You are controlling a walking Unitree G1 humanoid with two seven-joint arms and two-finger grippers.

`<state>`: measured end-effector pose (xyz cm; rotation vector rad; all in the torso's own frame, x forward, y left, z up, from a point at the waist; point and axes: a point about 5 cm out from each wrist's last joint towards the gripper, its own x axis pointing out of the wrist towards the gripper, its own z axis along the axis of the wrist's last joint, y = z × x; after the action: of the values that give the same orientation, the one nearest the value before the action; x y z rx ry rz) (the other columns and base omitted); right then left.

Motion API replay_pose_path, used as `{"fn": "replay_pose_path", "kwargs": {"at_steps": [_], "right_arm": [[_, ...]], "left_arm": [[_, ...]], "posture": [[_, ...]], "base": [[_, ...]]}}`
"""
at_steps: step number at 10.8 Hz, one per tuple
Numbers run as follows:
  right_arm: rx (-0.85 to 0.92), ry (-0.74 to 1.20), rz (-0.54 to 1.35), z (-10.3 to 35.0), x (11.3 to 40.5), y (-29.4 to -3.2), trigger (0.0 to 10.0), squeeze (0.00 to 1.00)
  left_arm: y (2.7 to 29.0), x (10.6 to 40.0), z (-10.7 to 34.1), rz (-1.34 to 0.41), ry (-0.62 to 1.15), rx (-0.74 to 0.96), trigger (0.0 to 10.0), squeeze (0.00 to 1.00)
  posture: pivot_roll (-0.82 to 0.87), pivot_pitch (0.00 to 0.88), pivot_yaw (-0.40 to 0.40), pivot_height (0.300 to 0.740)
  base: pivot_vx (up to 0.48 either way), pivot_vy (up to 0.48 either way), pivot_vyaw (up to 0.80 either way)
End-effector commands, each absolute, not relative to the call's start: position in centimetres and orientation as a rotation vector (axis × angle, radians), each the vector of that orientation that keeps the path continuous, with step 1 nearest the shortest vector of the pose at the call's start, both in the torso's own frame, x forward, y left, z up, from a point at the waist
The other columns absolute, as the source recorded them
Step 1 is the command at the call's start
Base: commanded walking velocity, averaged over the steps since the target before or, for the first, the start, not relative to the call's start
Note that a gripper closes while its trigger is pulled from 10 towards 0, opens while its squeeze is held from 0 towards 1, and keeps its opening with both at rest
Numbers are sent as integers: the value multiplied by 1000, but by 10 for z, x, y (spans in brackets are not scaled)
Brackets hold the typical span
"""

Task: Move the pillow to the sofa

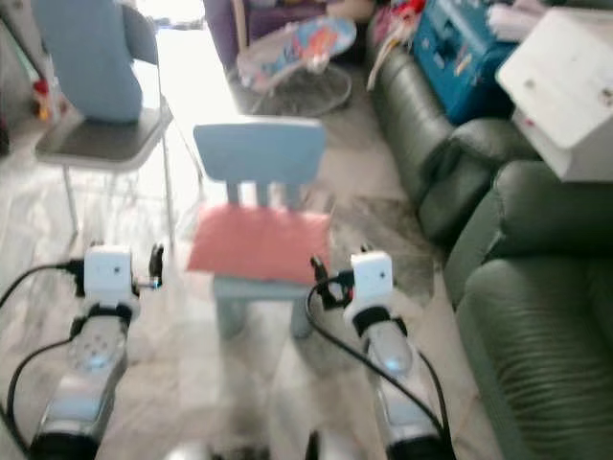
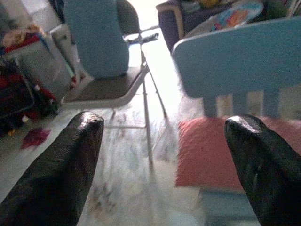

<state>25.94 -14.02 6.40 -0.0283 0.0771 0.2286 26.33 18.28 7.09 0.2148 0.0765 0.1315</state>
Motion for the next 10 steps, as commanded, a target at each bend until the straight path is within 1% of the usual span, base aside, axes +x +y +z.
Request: {"fn": "replay_pose_path", "kwargs": {"at_steps": [1, 3, 4, 6, 9, 10], "right_arm": [[-31, 75, 212, 66, 260, -145, 10000, 0], [-36, 80, 213, 65, 259, -145, 10000, 0], [-40, 82, 217, 64, 259, -145, 10000, 0], [-42, 83, 217, 64, 258, -147, 10000, 0], [-39, 84, 218, 64, 259, -147, 10000, 0], [-39, 84, 216, 64, 260, -146, 10000, 0]], "left_arm": [[179, 264, 73, 116, 68, 225, 10000, 0], [181, 266, 75, 119, 67, 225, 10000, 0], [180, 267, 75, 119, 66, 222, 10000, 0], [180, 267, 75, 119, 69, 218, 10000, 0], [180, 268, 75, 121, 67, 224, 10000, 0], [181, 268, 75, 121, 71, 234, 10000, 0]], "posture": [[8, 73, -40, 740], [4, 75, -42, 740], [4, 75, -42, 740], [1, 79, -44, 740], [7, 75, -44, 740], [8, 74, -43, 740]], "base": [[319, 0, 0], [315, 0, 0], [307, 315, 0], [289, 382, 578], [292, 382, 0], [0, 0, 0]]}}
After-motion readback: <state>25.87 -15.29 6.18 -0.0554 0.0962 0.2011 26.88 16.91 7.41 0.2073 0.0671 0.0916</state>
